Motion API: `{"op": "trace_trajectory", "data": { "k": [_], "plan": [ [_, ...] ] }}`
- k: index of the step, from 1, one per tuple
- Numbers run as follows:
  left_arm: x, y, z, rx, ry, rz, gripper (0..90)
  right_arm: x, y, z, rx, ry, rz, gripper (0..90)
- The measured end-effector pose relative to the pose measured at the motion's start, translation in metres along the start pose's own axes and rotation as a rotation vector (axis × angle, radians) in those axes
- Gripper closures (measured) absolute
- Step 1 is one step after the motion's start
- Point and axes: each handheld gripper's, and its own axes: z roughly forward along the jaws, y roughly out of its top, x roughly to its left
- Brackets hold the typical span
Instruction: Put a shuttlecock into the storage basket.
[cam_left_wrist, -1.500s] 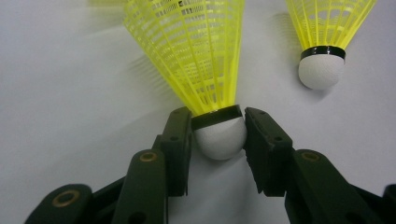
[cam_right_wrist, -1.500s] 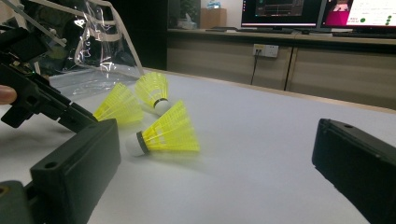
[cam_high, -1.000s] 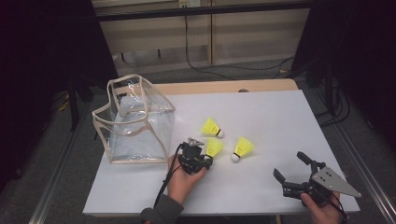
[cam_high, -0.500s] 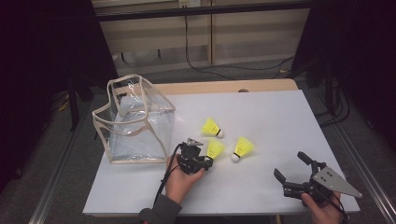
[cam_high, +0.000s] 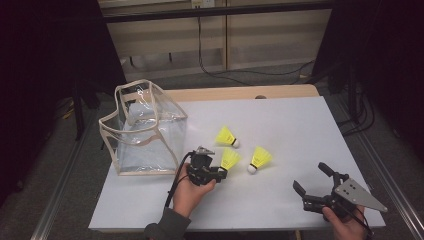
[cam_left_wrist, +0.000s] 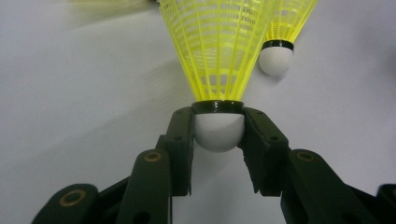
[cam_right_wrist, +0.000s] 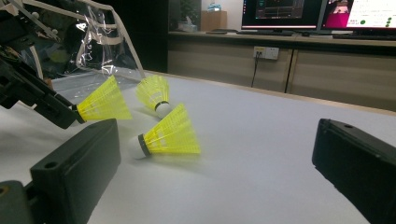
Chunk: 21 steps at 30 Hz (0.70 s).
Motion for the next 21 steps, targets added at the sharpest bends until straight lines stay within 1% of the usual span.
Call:
{"op": "trace_trajectory", "data": {
  "k": [3,4,5,7,10,14,21],
  "plan": [
    [0.000,0.002,-0.004,0.004,-0.018,0.010,64.9,0.001,0.000,0.000,0.000,0.002,-0.004,1.0],
    [0.000,0.003,-0.005,0.007,-0.015,0.014,64.9,0.001,0.000,0.000,-0.001,0.004,-0.004,1.0],
    [0.000,0.003,-0.006,0.000,-0.017,0.011,64.8,0.001,0.000,0.000,-0.001,0.004,-0.003,1.0],
    [0.000,0.004,-0.007,0.002,-0.027,0.012,64.9,0.001,0.000,0.001,-0.001,0.004,-0.003,1.0],
    [0.000,0.006,-0.011,0.015,-0.036,0.028,64.9,0.001,0.000,0.000,-0.001,0.003,-0.002,1.0],
    [0.002,0.008,-0.015,0.015,-0.041,0.025,64.9,0.000,0.000,0.000,-0.002,-0.001,0.000,1.0],
    [0.006,0.009,-0.023,0.023,-0.049,0.031,64.8,0.000,-0.001,0.001,-0.002,0.002,0.002,1.0]
  ]
}}
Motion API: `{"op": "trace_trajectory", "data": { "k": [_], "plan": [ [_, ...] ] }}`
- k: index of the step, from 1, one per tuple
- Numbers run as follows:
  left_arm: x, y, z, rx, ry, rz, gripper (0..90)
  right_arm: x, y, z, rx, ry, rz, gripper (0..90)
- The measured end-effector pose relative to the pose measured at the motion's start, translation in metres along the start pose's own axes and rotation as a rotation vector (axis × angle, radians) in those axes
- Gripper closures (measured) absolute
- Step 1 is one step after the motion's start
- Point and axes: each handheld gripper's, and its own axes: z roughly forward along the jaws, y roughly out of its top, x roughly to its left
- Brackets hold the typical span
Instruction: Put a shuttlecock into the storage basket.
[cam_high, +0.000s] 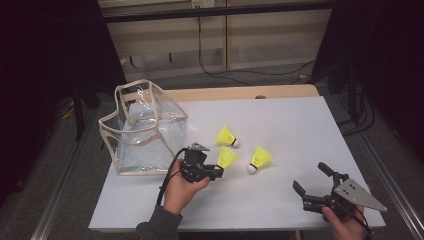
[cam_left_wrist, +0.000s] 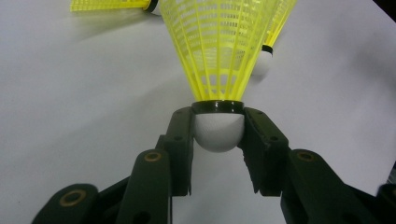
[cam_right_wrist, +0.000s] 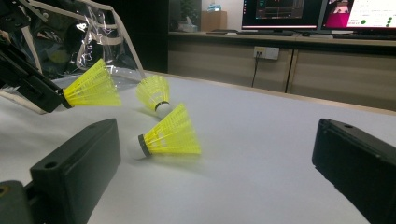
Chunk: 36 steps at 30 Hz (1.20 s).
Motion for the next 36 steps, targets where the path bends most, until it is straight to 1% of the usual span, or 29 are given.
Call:
{"op": "trace_trajectory", "data": {
  "k": [3,4,6,9,12,13,15,20,24,29,30,33,36],
  "plan": [
    [0.001,0.002,-0.003,0.004,-0.016,-0.006,64.8,0.000,0.000,0.000,0.002,-0.001,-0.002,1.0],
    [0.000,0.003,-0.004,0.008,-0.008,0.000,64.8,0.000,0.000,0.000,0.001,0.000,0.000,1.0],
    [-0.001,0.005,-0.007,0.007,-0.005,0.003,64.8,0.000,0.000,0.000,0.002,0.000,-0.002,1.0],
    [0.000,0.008,-0.010,0.018,-0.018,0.006,64.8,0.001,-0.001,0.001,0.003,-0.001,-0.001,1.0],
    [0.000,0.011,-0.013,0.027,-0.018,0.009,64.8,0.000,0.000,0.000,0.002,0.000,-0.002,1.0],
    [0.000,0.012,-0.014,0.032,-0.026,0.011,64.9,0.000,0.000,0.000,0.002,0.000,-0.001,1.0],
    [0.000,0.013,-0.014,0.030,-0.030,0.006,64.8,0.000,0.000,0.000,0.002,0.000,0.001,1.0],
    [-0.001,0.018,-0.017,0.043,-0.028,0.013,64.8,0.000,0.000,0.000,0.001,-0.003,0.000,1.0],
    [0.000,0.022,-0.022,0.041,-0.033,0.008,64.9,-0.001,0.000,-0.001,-0.003,-0.001,0.001,1.0],
    [0.001,0.028,-0.027,0.051,-0.039,0.011,64.8,-0.001,0.000,-0.001,-0.004,-0.002,0.002,1.0],
    [0.001,0.029,-0.028,0.056,-0.037,0.018,64.8,-0.001,0.000,-0.001,-0.004,-0.001,0.003,1.0],
    [0.001,0.032,-0.031,0.051,-0.048,0.005,64.9,-0.001,0.000,0.000,-0.004,-0.002,0.002,1.0],
    [0.002,0.035,-0.034,0.061,-0.049,0.014,64.9,0.000,0.000,0.000,-0.002,-0.003,0.003,1.0]
  ]
}}
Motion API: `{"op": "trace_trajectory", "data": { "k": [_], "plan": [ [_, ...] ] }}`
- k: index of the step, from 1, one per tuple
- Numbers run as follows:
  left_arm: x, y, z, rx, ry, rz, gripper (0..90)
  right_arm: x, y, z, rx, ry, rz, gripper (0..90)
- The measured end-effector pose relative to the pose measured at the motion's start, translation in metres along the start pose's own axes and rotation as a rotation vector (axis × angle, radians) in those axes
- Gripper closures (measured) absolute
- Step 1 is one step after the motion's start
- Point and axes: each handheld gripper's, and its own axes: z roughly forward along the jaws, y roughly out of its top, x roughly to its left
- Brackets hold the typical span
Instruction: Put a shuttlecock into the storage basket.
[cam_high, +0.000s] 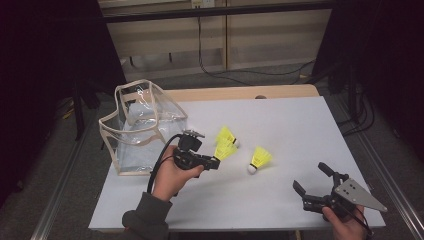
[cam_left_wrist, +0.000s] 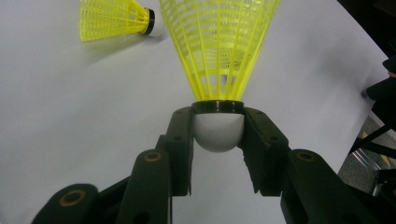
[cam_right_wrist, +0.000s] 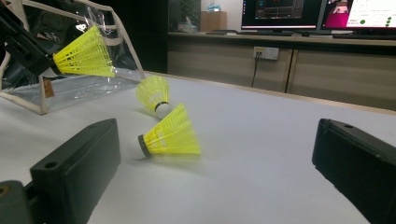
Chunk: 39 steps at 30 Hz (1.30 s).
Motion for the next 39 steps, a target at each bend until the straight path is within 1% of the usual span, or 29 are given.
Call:
{"op": "trace_trajectory", "data": {
  "k": [5,11,16,18,19,21,39],
  "plan": [
    [-0.002,0.003,-0.003,0.000,0.001,-0.001,64.9,0.000,0.000,0.000,0.002,0.001,0.001,1.0],
    [-0.003,0.008,-0.007,0.007,0.002,0.010,64.9,0.000,0.000,0.001,0.003,0.003,0.003,1.0],
    [-0.003,0.010,-0.010,0.006,0.002,0.002,64.8,0.000,-0.001,0.001,0.004,0.006,0.002,1.0],
    [-0.002,0.011,-0.011,0.009,0.002,0.008,64.9,0.000,-0.001,0.001,0.005,0.006,0.002,1.0],
    [-0.003,0.012,-0.012,0.005,0.001,0.001,64.9,0.000,-0.001,0.001,0.006,0.005,0.002,1.0],
    [-0.002,0.013,-0.014,0.012,0.001,0.010,64.9,0.000,-0.001,0.002,0.004,0.004,0.002,1.0],
    [-0.003,0.021,-0.026,0.013,0.000,0.011,64.9,0.000,-0.002,0.005,0.008,0.006,0.009,0.9]
  ]
}}
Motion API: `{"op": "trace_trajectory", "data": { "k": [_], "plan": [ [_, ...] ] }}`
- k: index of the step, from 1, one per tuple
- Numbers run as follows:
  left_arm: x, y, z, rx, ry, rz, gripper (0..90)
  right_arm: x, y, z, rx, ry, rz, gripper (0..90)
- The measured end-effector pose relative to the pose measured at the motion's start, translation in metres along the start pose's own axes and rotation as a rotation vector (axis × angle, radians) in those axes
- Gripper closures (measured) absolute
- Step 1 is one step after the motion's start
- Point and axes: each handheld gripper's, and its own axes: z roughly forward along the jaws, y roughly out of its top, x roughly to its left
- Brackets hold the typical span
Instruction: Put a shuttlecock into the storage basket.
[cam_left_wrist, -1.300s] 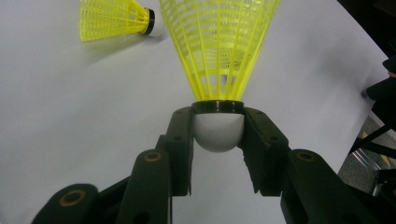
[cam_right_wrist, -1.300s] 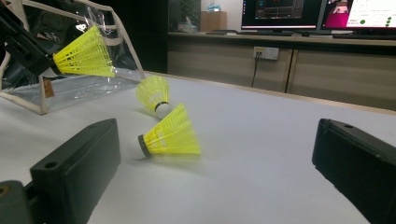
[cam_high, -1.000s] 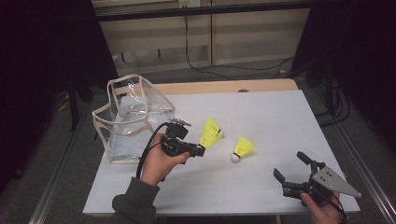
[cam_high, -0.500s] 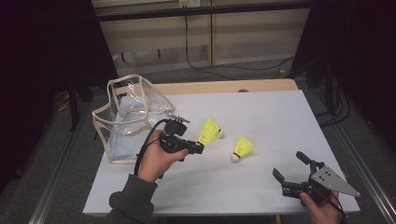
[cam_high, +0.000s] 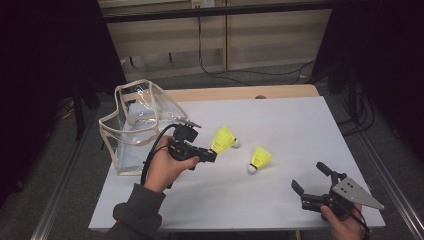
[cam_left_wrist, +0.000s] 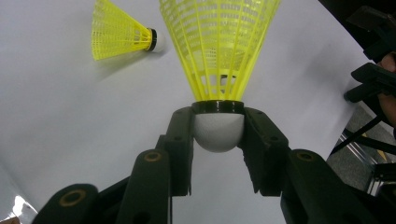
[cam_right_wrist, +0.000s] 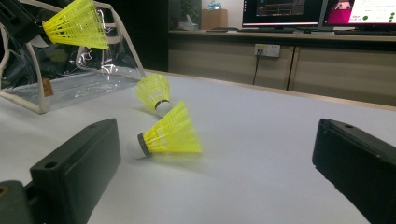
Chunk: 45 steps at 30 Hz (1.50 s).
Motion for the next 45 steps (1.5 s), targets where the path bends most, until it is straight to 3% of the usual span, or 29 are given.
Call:
{"op": "trace_trajectory", "data": {
  "k": [26,45],
  "plan": [
    [0.005,0.017,-0.020,0.022,0.014,-0.001,64.9,-0.001,0.000,0.000,-0.005,-0.005,0.007,0.9],
    [0.011,0.026,-0.032,0.031,0.009,-0.024,64.9,-0.001,0.000,-0.001,-0.002,-0.001,0.006,0.9]
  ]
}}
